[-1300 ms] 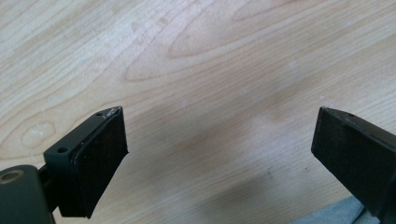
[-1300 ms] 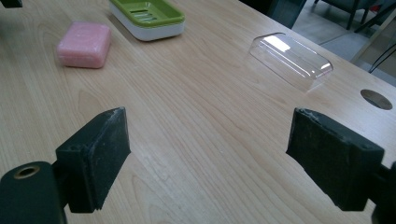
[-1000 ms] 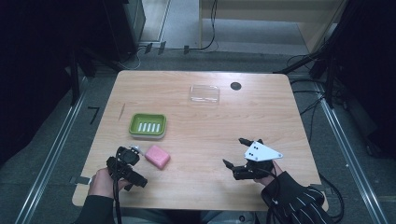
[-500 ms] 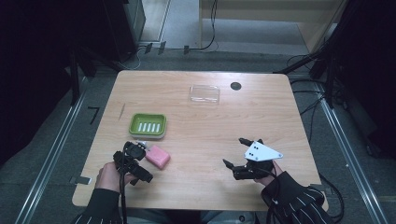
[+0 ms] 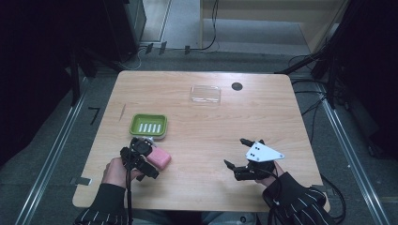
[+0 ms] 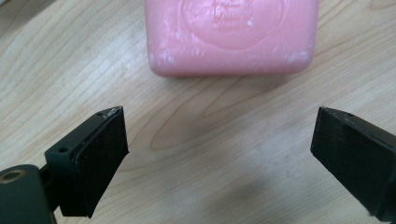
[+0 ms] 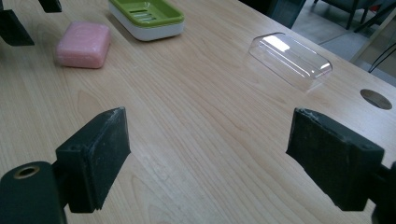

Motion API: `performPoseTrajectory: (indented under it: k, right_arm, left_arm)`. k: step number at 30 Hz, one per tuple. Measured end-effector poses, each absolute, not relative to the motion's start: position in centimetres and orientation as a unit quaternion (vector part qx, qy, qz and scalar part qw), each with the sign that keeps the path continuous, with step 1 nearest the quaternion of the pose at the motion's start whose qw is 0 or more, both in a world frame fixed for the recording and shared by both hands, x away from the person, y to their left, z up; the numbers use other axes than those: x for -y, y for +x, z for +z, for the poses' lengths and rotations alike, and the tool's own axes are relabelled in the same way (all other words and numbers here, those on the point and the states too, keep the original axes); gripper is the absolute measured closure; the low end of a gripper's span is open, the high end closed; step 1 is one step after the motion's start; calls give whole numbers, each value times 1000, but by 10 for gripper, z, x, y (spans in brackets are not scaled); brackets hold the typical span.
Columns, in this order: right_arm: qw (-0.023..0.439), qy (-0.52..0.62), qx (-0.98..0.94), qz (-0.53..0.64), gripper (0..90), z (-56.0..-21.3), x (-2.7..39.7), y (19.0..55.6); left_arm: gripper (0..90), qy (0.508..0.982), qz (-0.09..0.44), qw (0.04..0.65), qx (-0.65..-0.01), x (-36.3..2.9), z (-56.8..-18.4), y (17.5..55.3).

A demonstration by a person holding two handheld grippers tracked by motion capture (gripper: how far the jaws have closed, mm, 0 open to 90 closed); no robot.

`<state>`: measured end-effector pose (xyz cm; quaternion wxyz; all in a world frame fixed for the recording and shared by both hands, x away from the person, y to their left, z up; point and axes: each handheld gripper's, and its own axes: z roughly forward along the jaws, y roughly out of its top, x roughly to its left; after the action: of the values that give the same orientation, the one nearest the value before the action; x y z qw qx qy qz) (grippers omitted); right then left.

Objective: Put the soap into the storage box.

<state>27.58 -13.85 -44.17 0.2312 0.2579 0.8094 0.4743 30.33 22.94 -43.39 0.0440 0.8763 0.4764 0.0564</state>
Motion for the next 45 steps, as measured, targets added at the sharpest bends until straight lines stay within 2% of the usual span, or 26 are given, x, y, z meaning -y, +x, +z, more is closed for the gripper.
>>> performPoseTrajectory:
  k: [10, 37, 41, 45]
  right_arm:
    - [231, 258, -810, 474, 137, -442, 138, 276]
    - [230, 258, -809, 475, 137, -442, 139, 276]
    - [230, 259, -809, 476, 137, -442, 139, 276]
    - [231, 260, -808, 476, 137, -442, 139, 276]
  left_arm:
    - [40, 880, 53, 50, -469, -218, -431, 315]
    - [41, 887, 39, 9, -461, -194, -443, 344]
    - [55, 886, 43, 7, -461, -193, -446, 348]
    - [114, 882, 38, 7, -470, -196, -449, 351]
